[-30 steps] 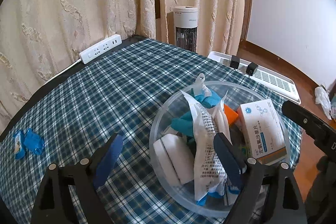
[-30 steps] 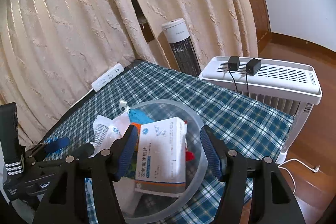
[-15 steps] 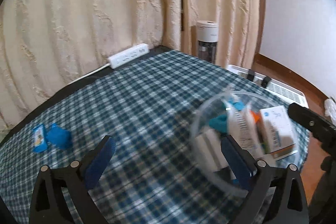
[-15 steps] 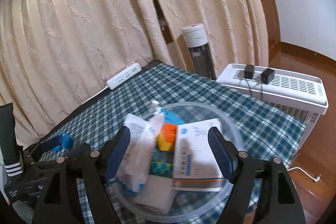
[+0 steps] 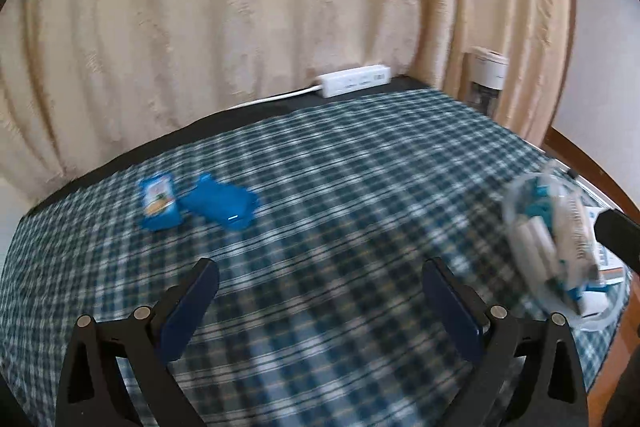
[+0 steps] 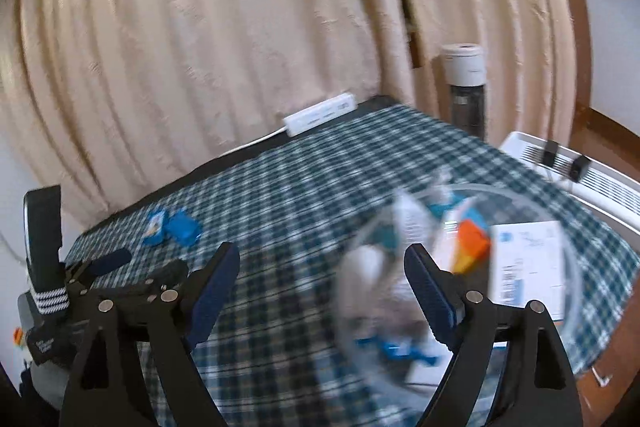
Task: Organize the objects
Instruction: 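Withdraw both tools from the bowl back over the remaining packets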
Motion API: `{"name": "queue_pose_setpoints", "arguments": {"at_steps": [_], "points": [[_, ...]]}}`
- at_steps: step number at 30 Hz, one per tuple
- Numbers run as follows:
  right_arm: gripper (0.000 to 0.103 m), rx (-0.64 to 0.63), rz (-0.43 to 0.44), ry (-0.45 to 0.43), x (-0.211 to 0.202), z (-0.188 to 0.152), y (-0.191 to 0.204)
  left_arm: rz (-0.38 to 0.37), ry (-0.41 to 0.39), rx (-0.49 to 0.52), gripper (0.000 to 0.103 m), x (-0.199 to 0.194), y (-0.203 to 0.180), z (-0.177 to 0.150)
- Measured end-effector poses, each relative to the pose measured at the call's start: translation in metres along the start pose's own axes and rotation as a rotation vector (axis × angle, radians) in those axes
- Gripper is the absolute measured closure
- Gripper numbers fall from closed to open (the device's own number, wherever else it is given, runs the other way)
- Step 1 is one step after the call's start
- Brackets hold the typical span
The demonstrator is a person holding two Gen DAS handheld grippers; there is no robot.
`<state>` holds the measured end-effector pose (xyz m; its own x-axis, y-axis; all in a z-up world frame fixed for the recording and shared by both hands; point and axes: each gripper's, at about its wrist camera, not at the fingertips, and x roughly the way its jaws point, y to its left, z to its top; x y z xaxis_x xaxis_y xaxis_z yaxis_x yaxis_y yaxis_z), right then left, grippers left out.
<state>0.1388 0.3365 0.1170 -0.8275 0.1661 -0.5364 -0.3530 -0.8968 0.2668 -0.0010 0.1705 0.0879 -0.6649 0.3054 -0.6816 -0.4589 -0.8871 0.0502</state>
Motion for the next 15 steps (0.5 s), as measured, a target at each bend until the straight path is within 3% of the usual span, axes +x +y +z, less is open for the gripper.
{"name": "queue_pose_setpoints", "arguments": {"at_steps": [15], "points": [[0.018,-0.158,0.133,0.186,0.080,-0.004,0.085,0.136,0.044,-0.138,0.000,0.007,0.101,-0.017]]}}
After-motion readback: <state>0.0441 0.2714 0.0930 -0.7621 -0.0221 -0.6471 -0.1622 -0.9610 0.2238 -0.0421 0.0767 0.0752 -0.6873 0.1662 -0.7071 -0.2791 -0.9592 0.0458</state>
